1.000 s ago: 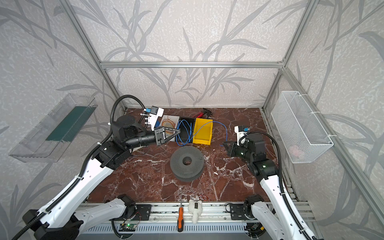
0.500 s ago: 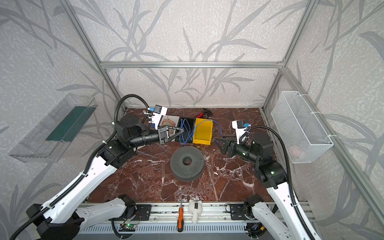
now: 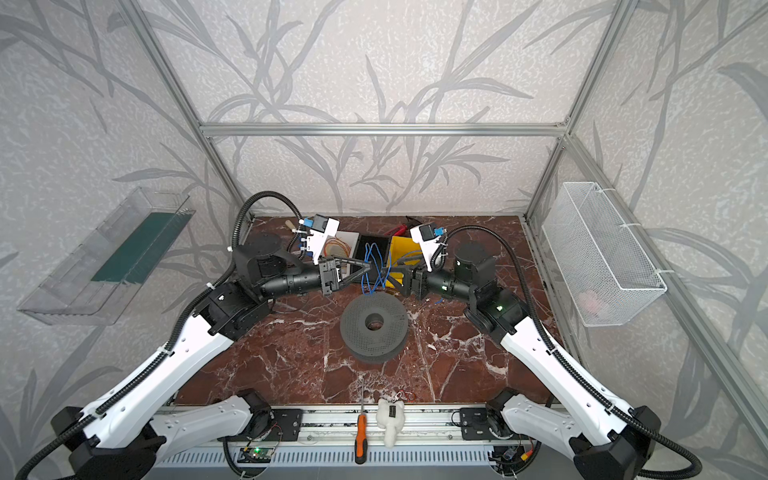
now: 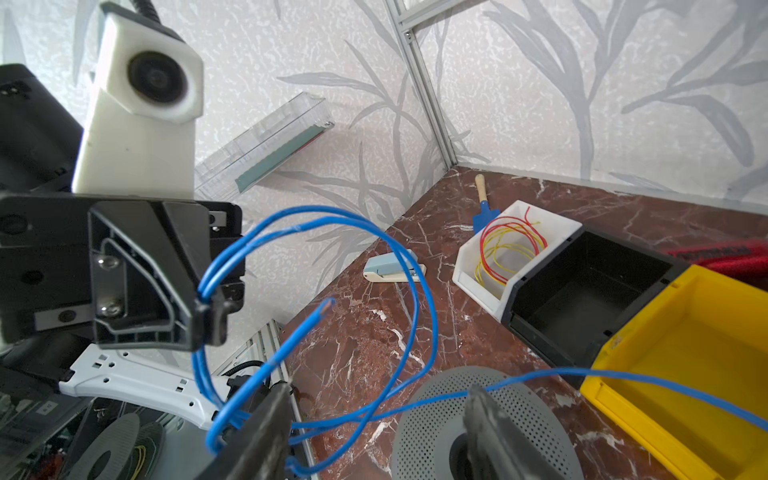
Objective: Wrap the cables
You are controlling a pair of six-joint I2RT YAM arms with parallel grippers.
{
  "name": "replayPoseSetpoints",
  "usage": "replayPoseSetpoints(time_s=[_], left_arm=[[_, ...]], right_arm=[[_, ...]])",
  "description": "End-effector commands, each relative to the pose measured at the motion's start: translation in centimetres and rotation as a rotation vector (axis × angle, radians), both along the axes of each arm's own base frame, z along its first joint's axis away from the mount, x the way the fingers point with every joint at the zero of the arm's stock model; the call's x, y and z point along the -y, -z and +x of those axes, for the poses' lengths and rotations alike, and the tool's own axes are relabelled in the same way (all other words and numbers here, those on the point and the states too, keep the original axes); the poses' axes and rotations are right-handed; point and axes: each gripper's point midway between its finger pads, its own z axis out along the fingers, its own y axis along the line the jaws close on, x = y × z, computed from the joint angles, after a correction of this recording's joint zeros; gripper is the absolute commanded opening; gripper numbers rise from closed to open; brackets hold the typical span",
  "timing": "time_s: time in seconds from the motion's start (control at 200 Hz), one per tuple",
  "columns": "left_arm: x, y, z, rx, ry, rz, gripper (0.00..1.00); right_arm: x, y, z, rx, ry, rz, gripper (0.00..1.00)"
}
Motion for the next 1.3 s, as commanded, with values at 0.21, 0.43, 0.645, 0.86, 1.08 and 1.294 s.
replayPoseSetpoints(time_s=[0.21,0.43,0.645,0.86,1.08,1.294], left_arm=[[-0.4,-0.8,-0.6,0.048,0.003,0.0,0.0],[-1.0,-0.1,0.2,0.048,-0.059,0.032,0.0],[-0.8,0.0,0.1,0.044,-0.048,0.027,0.0],[-0.3,0.0,-0.2,0.033,-0.004,0.011,0.0],[-0.1,0.2,-0.5,0.024,0.017,0.01,0.0],[0.0,0.3,-0.7,0.023,0.027,0.015,0.0]], right_arm=[[-0.3,-2.7,0.2,0.082,0.011,0.053,0.37],[1.6,-2.1,-0.1,0.105,0.088,-0.023,0.43],[2.7,-1.9,-1.2,0.123,0.097,-0.051,0.66],[0.4,-2.2,-0.5,0.099,0.023,0.001,0.7],[-1.8,-1.9,-0.1,0.087,-0.033,0.014,0.64],[-1.6,-1.3,0.9,0.061,0.022,-0.002,0.0]])
